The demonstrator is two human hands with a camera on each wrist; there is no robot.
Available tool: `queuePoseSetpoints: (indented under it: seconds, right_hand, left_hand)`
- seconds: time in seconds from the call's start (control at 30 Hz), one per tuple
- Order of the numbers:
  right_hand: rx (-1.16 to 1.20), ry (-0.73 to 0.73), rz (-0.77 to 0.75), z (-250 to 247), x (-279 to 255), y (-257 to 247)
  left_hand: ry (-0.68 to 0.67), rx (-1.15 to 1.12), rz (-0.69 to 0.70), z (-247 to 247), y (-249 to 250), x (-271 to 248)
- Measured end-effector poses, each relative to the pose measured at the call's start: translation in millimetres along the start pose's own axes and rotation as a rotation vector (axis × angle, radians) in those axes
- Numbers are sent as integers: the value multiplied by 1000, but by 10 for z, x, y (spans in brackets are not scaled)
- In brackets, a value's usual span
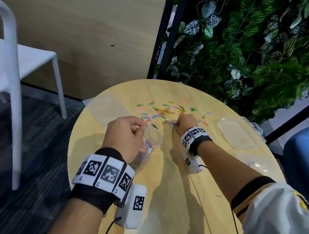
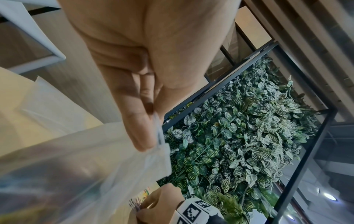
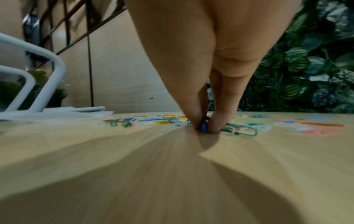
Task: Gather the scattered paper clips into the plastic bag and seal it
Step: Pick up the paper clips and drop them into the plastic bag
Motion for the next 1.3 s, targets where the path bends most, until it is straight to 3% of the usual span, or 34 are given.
queuePoseSetpoints:
  seconds: [0.17,0.27,0.47,0.53,0.67,0.73,0.8,1.0,1.17,1.23,1.3]
  right_hand:
    - [162,-25,54,-17,-24,209]
    - [521,-68,155,4,-49,569]
    - [1697,-543,352,124,-365,756]
    - [1906,-707,310,31,-556,638]
    - [2059,-918,107,-314,-1078,314]
    - [2051,-983,25,-437,-1330,128]
    - [1950,-952,-53,-459,-1496,-9]
    - [1484,-599,-209,-362,-1621,-47]
    - [953,-194,-330,-547,-1551,-9]
    - [811,-141,-375,-582,-1587,-95]
    - [821,-207,-371,-541,-1580,-171]
  left_hand:
    - [3,-22,-19,12,-5,6]
    - [0,-25,-18,42,-11,8]
    - [-11,-10,-13,85,2,6]
    - [-11,4,-9,102,18,4]
    - [-23,16,-19,193,41,7]
    - [-26,21,-24,245,40,10]
    - [-28,31,-26,284,45,7]
    - [-17,6,-64,244,26,-2]
    - [-38,28,-40,290,73,-4]
    - [-49,29,-32,322,83,-1]
    - [-49,51,-18,311,86,8]
Point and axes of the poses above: each hand's wrist, its own x-axis towards the middle knuckle, its own z-axis out of the palm, y = z × x, the point moved 7 cm from there along x, towards the middle knuckle, and after that the axes turned 13 degrees about z, right-handed, at the moved point
